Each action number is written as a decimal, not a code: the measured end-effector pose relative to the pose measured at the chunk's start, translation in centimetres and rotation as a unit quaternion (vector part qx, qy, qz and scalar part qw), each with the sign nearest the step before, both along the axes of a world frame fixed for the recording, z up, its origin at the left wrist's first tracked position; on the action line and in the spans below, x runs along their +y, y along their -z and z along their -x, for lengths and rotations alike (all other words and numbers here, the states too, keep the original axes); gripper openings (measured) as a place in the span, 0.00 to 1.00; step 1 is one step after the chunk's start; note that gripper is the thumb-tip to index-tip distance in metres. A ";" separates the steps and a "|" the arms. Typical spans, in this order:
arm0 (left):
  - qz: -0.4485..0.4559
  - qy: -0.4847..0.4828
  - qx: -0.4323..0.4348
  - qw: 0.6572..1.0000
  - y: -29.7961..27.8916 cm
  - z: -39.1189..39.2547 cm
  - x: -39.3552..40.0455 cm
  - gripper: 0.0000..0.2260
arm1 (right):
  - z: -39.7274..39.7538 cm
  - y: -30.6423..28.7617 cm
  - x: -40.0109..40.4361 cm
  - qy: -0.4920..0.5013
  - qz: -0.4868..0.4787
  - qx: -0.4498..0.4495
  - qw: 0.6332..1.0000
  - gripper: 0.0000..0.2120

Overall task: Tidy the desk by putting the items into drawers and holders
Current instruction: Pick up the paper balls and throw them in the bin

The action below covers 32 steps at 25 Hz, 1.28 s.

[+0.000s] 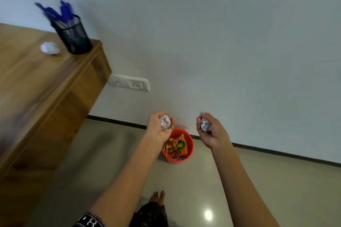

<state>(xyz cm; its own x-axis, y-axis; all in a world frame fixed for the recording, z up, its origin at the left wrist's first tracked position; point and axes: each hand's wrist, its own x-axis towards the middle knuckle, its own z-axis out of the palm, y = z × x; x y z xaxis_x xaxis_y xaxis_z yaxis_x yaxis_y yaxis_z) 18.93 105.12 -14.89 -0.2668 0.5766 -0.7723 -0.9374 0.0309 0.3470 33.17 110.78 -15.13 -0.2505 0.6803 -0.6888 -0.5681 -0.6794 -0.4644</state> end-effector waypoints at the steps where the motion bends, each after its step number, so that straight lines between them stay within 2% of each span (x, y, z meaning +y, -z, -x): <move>1: 0.023 0.002 -0.012 1.000 1.6 -0.3 1.3 0.08 | -0.5 1.4 1.3 0.003 0.014 -0.012 1.000 0.04; 4: 0.101 0.019 -0.027 0.994 6.8 -1.1 4.4 0.12 | -1.9 6.0 4.7 -0.005 0.052 -0.049 0.997 0.05; 12: 0.235 0.048 -0.020 0.971 22.8 -3.1 9.4 0.10 | -2.3 22.5 9.0 -0.112 0.160 -0.182 0.964 0.08; 16: 0.293 0.045 -0.018 0.955 31.1 -3.4 10.7 0.04 | -1.9 30.6 9.4 -0.149 0.198 -0.205 0.947 0.09; 19: 0.304 0.043 -0.010 0.952 35.2 -3.4 11.4 0.16 | -1.0 35.8 9.8 -0.178 0.208 -0.204 0.940 0.08; 22: 0.315 0.049 -0.013 0.948 38.3 -3.1 11.9 0.19 | 0.5 40.2 10.2 -0.203 0.204 -0.232 0.929 0.08; 27: 0.302 0.075 -0.026 0.950 40.9 -2.6 12.3 0.18 | 2.2 42.8 10.6 -0.235 0.207 -0.278 0.908 0.09; 30: 0.297 0.077 -0.015 0.952 40.1 -2.0 12.0 0.13 | 2.7 41.9 10.4 -0.233 0.189 -0.319 0.899 0.06; 32: 0.314 0.071 0.001 0.947 39.3 -1.6 11.5 0.12 | 3.2 40.4 10.3 -0.231 0.179 -0.346 0.891 0.08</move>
